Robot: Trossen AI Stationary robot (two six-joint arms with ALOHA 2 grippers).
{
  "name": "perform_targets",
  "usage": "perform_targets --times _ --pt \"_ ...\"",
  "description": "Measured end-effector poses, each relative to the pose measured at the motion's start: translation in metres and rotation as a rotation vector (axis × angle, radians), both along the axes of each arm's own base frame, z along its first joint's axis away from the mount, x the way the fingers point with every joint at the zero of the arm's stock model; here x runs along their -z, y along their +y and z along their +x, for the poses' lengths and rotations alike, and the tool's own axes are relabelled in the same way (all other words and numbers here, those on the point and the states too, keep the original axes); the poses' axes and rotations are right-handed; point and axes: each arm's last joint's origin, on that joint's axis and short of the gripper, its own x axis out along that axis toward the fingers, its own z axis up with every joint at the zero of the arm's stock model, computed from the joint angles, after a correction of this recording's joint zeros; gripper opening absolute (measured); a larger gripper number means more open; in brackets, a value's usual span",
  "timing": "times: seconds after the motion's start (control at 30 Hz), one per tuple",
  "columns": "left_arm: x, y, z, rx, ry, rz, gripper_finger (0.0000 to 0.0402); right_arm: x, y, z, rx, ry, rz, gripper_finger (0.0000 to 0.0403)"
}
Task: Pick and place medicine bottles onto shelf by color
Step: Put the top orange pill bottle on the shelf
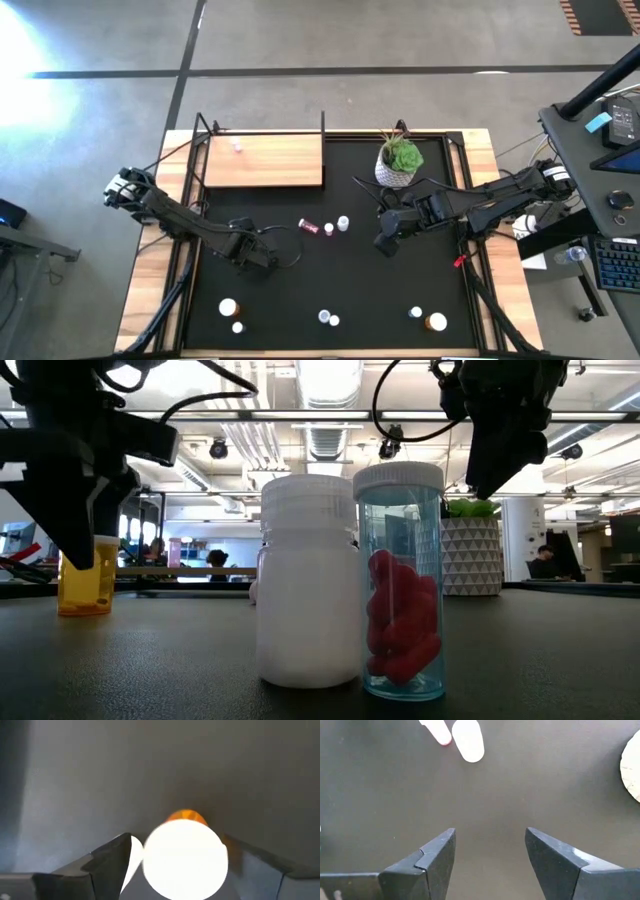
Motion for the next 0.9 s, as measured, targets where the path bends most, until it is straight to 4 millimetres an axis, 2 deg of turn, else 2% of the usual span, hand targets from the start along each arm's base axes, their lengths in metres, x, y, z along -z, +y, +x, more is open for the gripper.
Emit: perform_targets --times 0.2,0.4,0.7,0.9 --pt "0.004 -0.002 0.001 0.004 0.032 -0.028 0.0226 0.0 0.0 0.0 0.0 0.0 0.0 0.0228" --pt "-0.002 0.0 0.0 -0.007 0.006 -0.04 0.0176 0.0 0.0 0.0 0.001 -0.003 0.001 0.0228" --pt "-0.023 0.0 0.009 -0.039 -0.077 -0.078 0.0186 -0.001 0.0 0.001 0.001 -0.016 0.004 0.0228" --pt "-0.037 0.018 0.023 -0.123 -0.122 -0.09 0.0187 -0.001 0.0 0.002 0.001 -0.019 0.004 0.0228"
